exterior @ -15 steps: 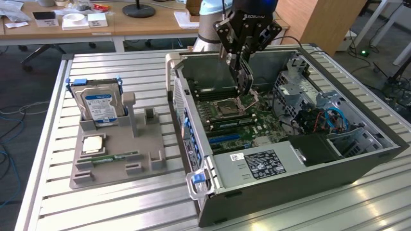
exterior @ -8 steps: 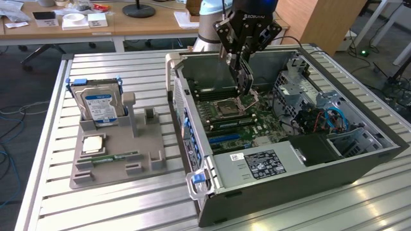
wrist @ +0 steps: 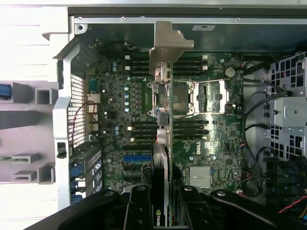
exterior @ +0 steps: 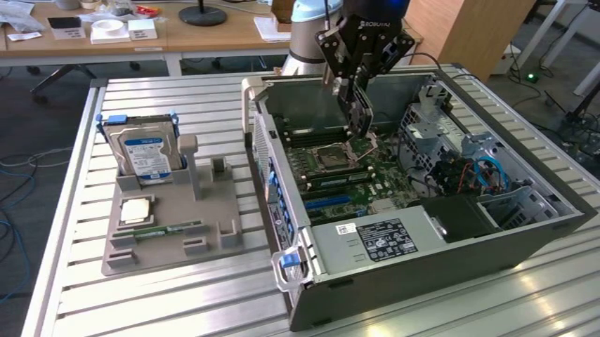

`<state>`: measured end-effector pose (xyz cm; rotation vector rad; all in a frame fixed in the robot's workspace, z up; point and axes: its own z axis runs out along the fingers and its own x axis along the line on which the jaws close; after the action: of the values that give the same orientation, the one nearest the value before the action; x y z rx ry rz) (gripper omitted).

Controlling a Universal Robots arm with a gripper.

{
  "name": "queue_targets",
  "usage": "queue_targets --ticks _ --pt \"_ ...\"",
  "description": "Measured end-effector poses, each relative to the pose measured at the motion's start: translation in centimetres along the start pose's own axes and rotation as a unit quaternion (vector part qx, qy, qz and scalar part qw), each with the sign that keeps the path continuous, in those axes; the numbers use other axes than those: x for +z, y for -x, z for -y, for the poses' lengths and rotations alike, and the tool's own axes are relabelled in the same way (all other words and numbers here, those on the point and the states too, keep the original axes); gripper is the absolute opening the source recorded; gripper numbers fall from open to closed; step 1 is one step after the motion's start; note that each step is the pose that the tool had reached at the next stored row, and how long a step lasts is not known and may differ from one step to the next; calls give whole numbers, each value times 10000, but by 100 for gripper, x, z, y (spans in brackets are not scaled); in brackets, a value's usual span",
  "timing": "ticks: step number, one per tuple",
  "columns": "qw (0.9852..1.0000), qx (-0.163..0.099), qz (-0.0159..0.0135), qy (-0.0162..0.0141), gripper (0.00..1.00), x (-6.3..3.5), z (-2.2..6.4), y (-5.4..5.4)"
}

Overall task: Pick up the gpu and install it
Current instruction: 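Pick up the gpu and move the gpu toward the slot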

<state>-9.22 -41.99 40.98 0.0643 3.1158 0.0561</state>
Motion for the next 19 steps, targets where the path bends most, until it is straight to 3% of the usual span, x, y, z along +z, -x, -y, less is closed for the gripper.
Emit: queue_targets --ticks 19 --pt "10000 0 -3 0 26 12 -13 323"
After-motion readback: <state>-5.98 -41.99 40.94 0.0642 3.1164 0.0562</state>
